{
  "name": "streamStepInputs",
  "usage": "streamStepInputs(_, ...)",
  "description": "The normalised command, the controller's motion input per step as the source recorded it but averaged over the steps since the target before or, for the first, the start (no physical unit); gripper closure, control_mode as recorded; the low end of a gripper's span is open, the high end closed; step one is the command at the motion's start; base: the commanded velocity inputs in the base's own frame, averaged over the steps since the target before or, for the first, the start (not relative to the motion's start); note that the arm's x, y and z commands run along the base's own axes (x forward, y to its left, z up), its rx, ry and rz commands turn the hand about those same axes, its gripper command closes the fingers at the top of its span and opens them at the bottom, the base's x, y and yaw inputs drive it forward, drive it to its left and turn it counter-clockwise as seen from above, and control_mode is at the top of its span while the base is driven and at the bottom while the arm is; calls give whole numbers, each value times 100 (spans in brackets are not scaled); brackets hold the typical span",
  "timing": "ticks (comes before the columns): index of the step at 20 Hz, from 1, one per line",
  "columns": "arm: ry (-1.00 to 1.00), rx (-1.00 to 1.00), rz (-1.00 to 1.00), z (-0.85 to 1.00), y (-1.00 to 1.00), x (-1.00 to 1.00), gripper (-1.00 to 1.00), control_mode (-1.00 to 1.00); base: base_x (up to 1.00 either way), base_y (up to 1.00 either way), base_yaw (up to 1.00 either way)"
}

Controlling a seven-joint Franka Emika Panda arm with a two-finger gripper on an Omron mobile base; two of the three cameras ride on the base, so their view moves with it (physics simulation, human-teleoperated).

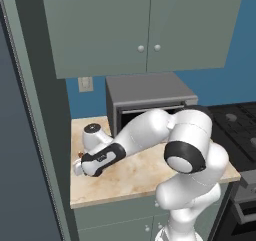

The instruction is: Store the kebab skewer in the freezer for long-term storage. Close the freezer door after placing the cooked food.

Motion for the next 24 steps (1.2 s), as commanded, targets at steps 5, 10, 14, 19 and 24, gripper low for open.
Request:
streamStepInputs(5, 0, 0, 0, -6, 0, 11, 100, -100, 0, 0, 0)
streamStepInputs(10, 0, 0, 0, -2, 0, 11, 100, -100, 0, 0, 0)
streamStepInputs(14, 0, 0, 0, -2, 0, 8, 100, -100, 0, 0, 0)
streamStepInputs(19, 0, 0, -2, -1, -1, -6, 100, -100, 0, 0, 0)
streamStepInputs(24, -2, 0, -11, 10, -16, -46, 100, -100, 0, 0, 0)
